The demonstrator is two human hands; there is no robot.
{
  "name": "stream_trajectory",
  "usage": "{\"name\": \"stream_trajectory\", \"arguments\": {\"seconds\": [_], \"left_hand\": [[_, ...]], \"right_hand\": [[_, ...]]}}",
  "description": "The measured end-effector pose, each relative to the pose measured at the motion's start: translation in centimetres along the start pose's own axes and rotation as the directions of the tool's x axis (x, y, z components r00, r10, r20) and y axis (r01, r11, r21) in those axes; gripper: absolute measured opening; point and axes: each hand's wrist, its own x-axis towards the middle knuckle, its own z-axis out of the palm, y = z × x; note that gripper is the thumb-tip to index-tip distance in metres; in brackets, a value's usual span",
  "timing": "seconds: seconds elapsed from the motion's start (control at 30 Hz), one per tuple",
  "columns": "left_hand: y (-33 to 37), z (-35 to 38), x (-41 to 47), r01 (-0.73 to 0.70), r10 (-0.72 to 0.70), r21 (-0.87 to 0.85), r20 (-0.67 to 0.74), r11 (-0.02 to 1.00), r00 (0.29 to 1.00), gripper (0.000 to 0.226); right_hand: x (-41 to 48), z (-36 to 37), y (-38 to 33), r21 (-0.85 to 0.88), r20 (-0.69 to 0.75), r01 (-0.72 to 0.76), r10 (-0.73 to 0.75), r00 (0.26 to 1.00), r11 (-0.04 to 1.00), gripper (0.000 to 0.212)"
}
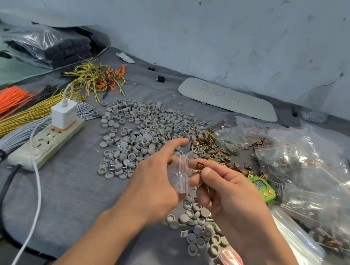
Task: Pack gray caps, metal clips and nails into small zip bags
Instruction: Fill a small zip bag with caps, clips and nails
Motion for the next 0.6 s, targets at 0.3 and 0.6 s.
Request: {"name": "stream_trajectory", "arguments": {"seconds": [0.3, 0.6], "left_hand": [[0.1, 0.0, -0.1, -0.011, 0.011, -0.011, 0.017, 1.0, 1.0, 0.093], [0.2, -0.8, 0.9, 0.161, -0.25, -0.506, -0.111, 0.847, 0.962, 0.072]], "right_hand": [[1.1, 1.6, 0.4, -0.788, 0.064, 0.214, -0.269, 0.961, 0.577, 0.02], [3.1, -5.5, -1.6, -0.865, -0.408, -0.208, -0.398, 0.822, 0.457, 0.02]]}}
